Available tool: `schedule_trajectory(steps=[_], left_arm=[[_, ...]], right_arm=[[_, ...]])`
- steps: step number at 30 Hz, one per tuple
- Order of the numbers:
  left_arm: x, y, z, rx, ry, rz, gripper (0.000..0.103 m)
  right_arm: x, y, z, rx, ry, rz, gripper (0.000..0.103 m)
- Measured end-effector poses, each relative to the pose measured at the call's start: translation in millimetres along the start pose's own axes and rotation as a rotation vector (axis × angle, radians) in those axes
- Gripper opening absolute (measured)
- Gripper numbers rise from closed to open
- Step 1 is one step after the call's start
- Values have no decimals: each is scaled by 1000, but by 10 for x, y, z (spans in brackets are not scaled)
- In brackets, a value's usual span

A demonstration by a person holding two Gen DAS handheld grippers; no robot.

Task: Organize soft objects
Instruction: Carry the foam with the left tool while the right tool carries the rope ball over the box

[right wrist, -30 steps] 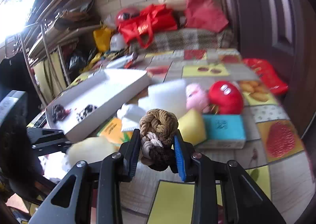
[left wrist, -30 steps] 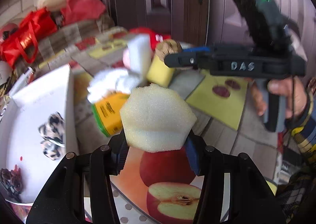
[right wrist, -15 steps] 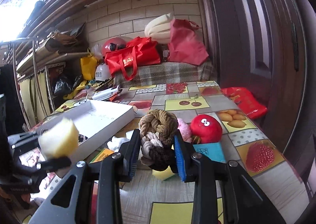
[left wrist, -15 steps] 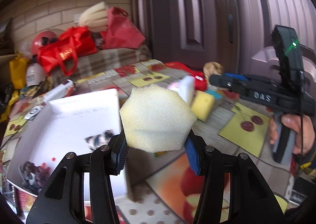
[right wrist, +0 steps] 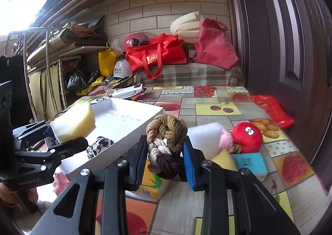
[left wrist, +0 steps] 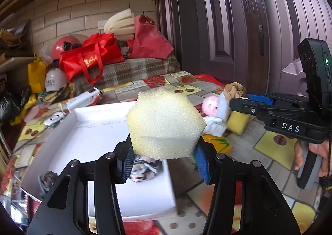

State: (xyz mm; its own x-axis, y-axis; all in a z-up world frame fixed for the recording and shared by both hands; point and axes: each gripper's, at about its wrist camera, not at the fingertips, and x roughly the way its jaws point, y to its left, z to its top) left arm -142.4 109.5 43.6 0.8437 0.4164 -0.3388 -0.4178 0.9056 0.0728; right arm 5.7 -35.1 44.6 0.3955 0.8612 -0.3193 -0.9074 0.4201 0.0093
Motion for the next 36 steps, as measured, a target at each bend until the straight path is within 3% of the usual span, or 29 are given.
schedule_trajectory(steps=[5,10,17,36], left_arm=[[7,241,-27,-36,6,45,51],[-53,518,-62,-35,-22,136,51],[-112,1036,-139,-132,-34,230,51],[81,1447,-131,-205,-11,290,51]], right_arm=[[60,44,3,12,9,-8,33],[151,204,13,-22,13,11,33],[326,442,52,-59,1,41,33],[939,1101,231,-108,29,138,35]])
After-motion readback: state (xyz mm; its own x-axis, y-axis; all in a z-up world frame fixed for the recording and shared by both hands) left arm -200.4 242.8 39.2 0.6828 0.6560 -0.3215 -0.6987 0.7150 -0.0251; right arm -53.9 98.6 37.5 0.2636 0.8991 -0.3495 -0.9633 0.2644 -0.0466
